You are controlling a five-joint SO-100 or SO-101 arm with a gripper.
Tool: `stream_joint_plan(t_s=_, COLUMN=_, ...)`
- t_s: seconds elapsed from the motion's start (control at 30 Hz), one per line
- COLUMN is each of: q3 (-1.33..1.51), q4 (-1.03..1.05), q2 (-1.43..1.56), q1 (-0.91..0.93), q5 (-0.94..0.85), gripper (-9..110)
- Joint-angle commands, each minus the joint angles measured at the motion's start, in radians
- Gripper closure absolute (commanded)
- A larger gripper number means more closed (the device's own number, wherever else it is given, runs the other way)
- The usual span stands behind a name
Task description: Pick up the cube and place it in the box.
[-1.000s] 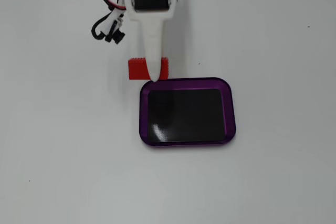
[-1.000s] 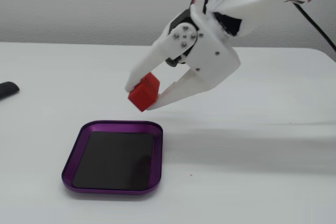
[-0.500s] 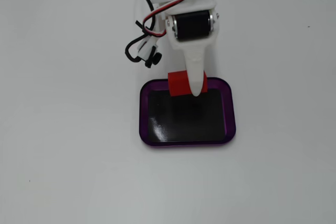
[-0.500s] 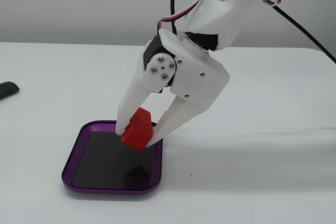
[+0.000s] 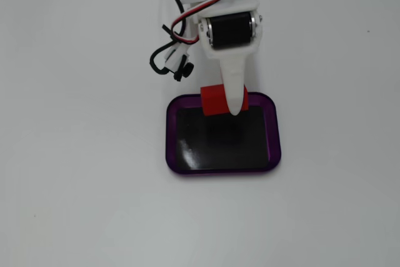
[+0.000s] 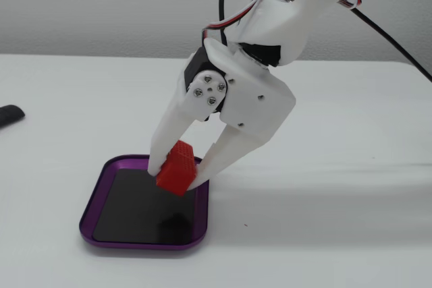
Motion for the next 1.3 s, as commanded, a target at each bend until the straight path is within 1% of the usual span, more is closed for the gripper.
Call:
stream_joint_plan(t_s=0.0, q3=-0.038, q4=0.008, q2=0.018, q1=-0.008, q5=-0.008, gripper=86)
stream_joint_plan(t_s=0.17, q3=-0.038, q4=0.008, q2=0.049, q1=-0.006, q5=-0.009, gripper=81)
stream_joint_plan(t_s=0.4, q3=-0.003, q4=0.023, q2=0.273, q1=0.008, q5=-0.009, gripper=81)
stream_joint_plan(t_s=0.53, q3=0.143, q4=0.089, q2=0.551, q1=0.044, q5=-0.003, gripper=81)
stream_joint_plan(t_s=0.7, q3=0.471, q4=0.121, q2=1.046, q1=0.109, q5=-0.009, gripper=81)
stream_joint_plan(t_s=0.83, q3=0.726, q4=0.218, q2=1.445, q1=0.117, q5=-0.009, gripper=81)
stream_joint_plan(t_s=0.9, q3=0.810, q4=0.261, q2=1.608, q1=0.118, q5=-0.009, gripper=81)
stream_joint_plan(t_s=1.1, q3=0.939, q4=0.434, q2=1.832, q1=0.115, q5=-0.002, gripper=81)
stream_joint_plan(t_s=1.27, q3=0.956, q4=0.518, q2=1.842, q1=0.110, q5=0.000, gripper=81)
